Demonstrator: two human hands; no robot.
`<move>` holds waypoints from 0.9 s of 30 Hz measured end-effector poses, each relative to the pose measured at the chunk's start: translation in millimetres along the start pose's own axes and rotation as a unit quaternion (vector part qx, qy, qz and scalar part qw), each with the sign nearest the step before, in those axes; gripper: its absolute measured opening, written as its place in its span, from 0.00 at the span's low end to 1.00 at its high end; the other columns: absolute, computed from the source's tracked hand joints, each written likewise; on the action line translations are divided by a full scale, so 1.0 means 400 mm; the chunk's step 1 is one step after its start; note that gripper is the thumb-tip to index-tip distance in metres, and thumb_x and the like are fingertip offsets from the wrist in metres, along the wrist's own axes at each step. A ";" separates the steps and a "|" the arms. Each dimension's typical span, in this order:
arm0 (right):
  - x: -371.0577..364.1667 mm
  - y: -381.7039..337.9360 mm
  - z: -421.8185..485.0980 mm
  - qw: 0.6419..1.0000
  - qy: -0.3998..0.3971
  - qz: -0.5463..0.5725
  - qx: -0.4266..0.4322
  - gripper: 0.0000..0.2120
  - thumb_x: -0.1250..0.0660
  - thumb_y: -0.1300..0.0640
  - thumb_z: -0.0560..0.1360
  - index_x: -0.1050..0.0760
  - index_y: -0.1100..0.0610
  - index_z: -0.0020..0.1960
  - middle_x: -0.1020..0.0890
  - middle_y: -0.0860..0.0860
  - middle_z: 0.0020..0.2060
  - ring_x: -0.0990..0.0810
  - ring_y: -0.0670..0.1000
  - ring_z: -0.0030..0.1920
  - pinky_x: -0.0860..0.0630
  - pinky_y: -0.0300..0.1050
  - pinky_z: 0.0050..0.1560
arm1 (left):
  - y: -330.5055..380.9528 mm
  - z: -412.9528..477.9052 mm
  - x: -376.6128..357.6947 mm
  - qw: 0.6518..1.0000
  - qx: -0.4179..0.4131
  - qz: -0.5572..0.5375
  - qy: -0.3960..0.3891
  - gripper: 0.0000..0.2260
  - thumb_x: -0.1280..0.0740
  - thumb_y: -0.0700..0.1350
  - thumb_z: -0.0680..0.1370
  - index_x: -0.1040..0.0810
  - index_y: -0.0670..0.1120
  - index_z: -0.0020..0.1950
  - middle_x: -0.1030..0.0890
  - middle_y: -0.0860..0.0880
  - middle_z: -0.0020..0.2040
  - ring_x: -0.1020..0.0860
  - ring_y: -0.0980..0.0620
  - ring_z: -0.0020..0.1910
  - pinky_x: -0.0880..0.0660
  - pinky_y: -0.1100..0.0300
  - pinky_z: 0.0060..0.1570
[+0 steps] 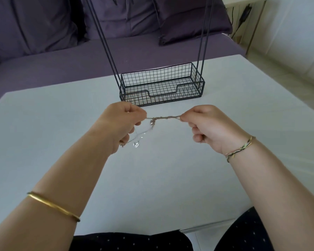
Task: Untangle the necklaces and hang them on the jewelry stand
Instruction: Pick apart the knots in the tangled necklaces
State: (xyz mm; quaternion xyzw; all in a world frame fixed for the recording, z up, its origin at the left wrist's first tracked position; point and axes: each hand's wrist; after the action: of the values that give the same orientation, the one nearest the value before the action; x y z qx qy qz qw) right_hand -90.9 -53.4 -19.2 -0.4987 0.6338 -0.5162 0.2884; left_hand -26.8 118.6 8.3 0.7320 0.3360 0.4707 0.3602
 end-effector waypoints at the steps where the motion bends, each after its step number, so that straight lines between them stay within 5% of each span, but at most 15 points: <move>1: 0.002 0.001 0.004 1.000 0.018 0.002 0.004 0.06 0.36 0.62 0.74 0.29 0.57 0.39 0.36 0.52 0.30 0.39 0.48 0.26 0.38 0.38 0.25 | -0.004 0.000 0.002 1.000 0.003 0.021 -0.012 0.01 0.31 0.42 0.75 0.21 0.45 0.46 0.26 0.49 0.36 0.36 0.53 0.28 0.40 0.63 0.23; 10: 0.008 -0.003 0.012 0.987 0.079 0.142 -0.002 0.13 0.39 0.58 0.77 0.33 0.54 0.34 0.23 0.50 0.31 0.27 0.48 0.30 0.30 0.39 0.32 | -0.023 0.002 -0.002 0.983 0.010 0.163 -0.081 0.06 0.36 0.35 0.75 0.22 0.45 0.46 0.18 0.44 0.39 0.24 0.46 0.38 0.31 0.61 0.32; 15: 0.012 -0.001 0.018 0.963 0.068 0.259 -0.023 0.14 0.35 0.52 0.77 0.32 0.54 0.35 0.28 0.47 0.21 0.23 0.49 0.33 0.23 0.44 0.40 | -0.030 0.005 -0.012 0.984 0.031 0.147 -0.101 0.12 0.47 0.32 0.78 0.25 0.40 0.49 0.19 0.43 0.46 0.17 0.52 0.33 0.26 0.66 0.26; 18: 0.009 -0.005 0.013 0.939 0.046 0.340 -0.020 0.14 0.34 0.53 0.77 0.33 0.56 0.35 0.35 0.47 0.19 0.28 0.47 0.26 0.20 0.43 0.36 | -0.028 0.007 -0.013 0.987 0.036 0.124 -0.100 0.11 0.47 0.33 0.79 0.26 0.38 0.50 0.20 0.41 0.46 0.17 0.50 0.33 0.24 0.64 0.27; 22: 0.006 -0.014 0.004 0.930 0.037 0.365 -0.020 0.15 0.32 0.53 0.76 0.33 0.55 0.34 0.38 0.46 0.19 0.37 0.45 0.20 0.29 0.37 0.25 | -0.026 0.007 -0.018 0.989 0.037 0.104 -0.099 0.09 0.44 0.37 0.81 0.25 0.38 0.49 0.20 0.41 0.45 0.17 0.47 0.36 0.22 0.63 0.31; 27: 0.011 -0.013 0.003 0.955 0.027 0.294 -0.008 0.12 0.34 0.51 0.76 0.28 0.54 0.36 0.36 0.44 0.21 0.42 0.43 0.19 0.32 0.37 0.32 | -0.027 0.009 -0.024 0.989 0.023 0.098 -0.106 0.12 0.46 0.35 0.80 0.23 0.41 0.46 0.21 0.41 0.49 0.19 0.47 0.42 0.21 0.61 0.37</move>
State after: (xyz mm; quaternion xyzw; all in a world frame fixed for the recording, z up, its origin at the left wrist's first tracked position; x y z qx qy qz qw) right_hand -89.8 -57.8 -14.1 -0.2788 0.7641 -0.4167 0.4059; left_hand -28.3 115.2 -6.1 0.8154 0.2334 0.4152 0.3291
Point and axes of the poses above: each hand's wrist, its own z-axis towards the middle knuckle, its own x-axis out of the back of the hand, y = z × x
